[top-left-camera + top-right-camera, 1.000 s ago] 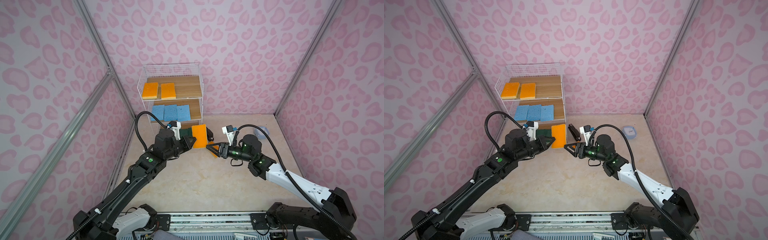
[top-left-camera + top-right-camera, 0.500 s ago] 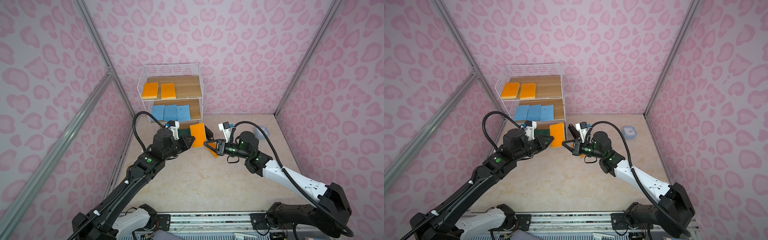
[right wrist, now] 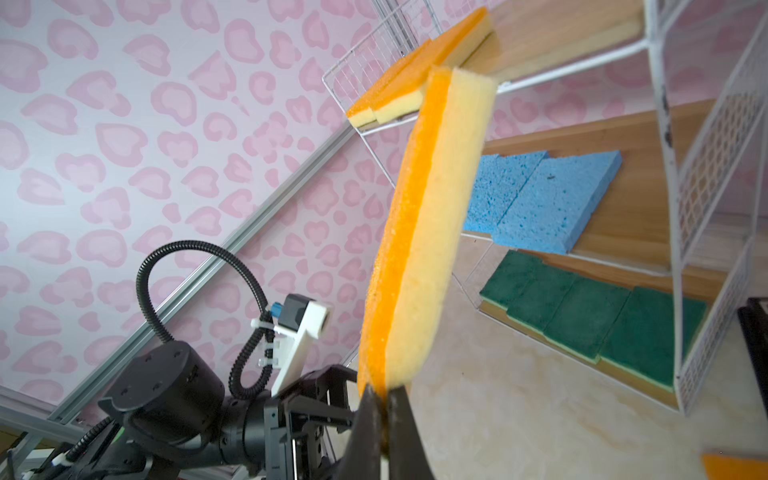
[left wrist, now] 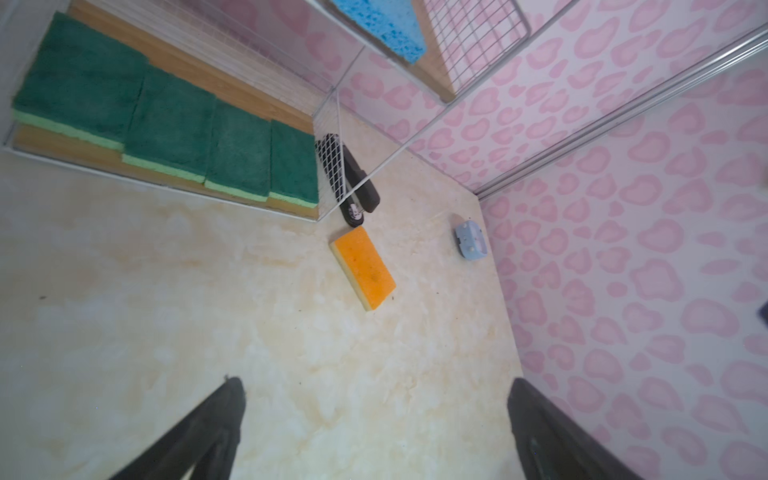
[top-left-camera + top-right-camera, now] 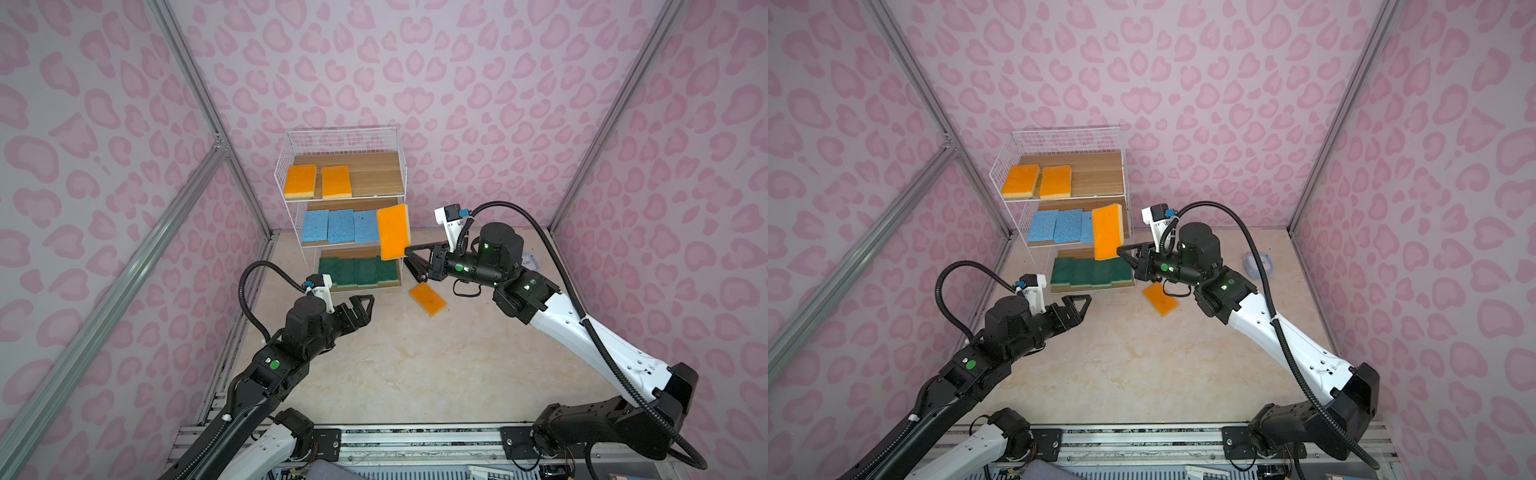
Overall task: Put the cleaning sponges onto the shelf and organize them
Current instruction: 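Raise the orange sponge with the right gripper onto the top shelf beside the others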
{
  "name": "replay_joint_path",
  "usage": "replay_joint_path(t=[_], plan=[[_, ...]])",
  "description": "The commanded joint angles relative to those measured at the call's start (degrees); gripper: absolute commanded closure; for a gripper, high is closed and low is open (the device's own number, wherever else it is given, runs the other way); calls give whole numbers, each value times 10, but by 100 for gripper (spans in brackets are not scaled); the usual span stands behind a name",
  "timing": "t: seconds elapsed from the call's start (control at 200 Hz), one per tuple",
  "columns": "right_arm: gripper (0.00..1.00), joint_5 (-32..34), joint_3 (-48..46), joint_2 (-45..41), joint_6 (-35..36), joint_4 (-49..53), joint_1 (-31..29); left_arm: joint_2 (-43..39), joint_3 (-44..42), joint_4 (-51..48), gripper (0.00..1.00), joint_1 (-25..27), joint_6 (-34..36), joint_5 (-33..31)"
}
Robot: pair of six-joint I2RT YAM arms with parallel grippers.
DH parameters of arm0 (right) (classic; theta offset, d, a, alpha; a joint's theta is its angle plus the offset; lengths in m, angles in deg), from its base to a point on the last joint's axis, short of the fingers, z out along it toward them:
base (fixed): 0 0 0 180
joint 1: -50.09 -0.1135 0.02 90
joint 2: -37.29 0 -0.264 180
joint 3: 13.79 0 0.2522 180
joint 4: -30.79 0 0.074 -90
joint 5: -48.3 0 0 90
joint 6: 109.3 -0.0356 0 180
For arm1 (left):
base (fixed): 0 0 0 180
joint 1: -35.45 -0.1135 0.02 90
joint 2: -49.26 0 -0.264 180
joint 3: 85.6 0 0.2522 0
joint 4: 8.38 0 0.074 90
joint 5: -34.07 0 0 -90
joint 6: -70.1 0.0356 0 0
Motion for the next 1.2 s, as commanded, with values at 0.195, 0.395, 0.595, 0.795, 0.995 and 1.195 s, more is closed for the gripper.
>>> replay_joint_path(t=[0.195, 0.395, 0.595, 0.795, 0.995, 1.195], plan=[[99, 40, 178, 93, 71, 97, -16, -19, -68, -5, 3, 0, 9, -24], [100, 76, 302, 170, 81, 144, -24, -15, -98, 11, 5, 0, 10, -9], [100, 98, 441, 262, 61, 184, -22, -13, -116, 17, 5, 0, 13, -2], [100, 107, 556, 339, 23, 210, -12, -16, -134, 23, 6, 0, 12, 4], [100, 87, 614, 386, -11, 209, 3, -16, -144, 27, 6, -1, 15, 9], [98, 62, 621, 407, -34, 188, 12, -13, -143, 26, 6, -1, 20, 13]])
